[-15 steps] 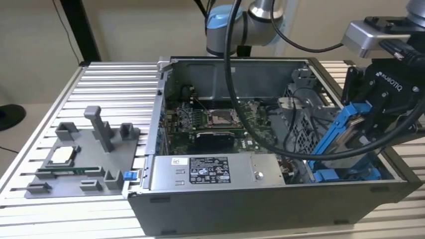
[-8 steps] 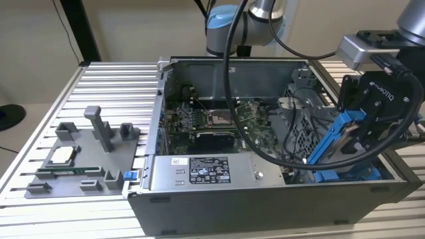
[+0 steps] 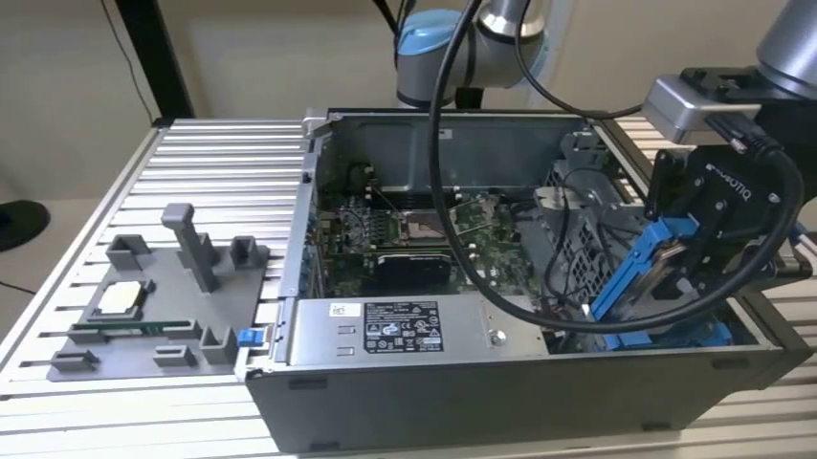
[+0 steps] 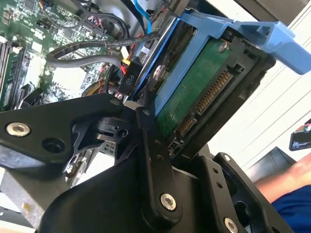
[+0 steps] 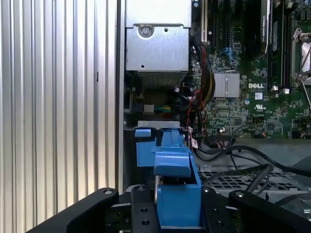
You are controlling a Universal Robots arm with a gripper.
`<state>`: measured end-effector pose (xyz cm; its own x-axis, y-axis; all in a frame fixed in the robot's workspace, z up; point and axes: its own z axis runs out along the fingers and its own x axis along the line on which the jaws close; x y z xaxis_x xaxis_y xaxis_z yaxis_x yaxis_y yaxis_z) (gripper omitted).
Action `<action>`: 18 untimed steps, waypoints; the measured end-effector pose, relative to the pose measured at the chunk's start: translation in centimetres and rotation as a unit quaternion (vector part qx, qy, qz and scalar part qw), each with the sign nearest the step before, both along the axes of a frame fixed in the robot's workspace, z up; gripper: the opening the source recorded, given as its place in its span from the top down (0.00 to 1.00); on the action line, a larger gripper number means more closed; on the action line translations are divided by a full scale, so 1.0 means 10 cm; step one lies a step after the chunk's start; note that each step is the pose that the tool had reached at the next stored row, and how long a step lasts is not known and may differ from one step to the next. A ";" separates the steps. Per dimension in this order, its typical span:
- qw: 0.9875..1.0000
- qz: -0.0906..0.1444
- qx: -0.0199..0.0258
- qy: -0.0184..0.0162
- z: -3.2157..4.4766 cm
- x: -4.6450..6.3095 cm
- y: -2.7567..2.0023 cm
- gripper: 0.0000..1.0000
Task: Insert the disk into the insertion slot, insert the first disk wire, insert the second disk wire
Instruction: 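Insert the disk into the insertion slot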
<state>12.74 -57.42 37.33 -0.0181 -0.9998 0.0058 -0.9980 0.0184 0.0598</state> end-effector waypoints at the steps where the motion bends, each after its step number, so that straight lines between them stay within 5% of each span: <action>1: 1.000 0.000 0.000 0.000 0.000 0.00 0.000 1.00; 18: 1.000 0.000 0.000 0.000 -0.008 0.00 0.000 1.00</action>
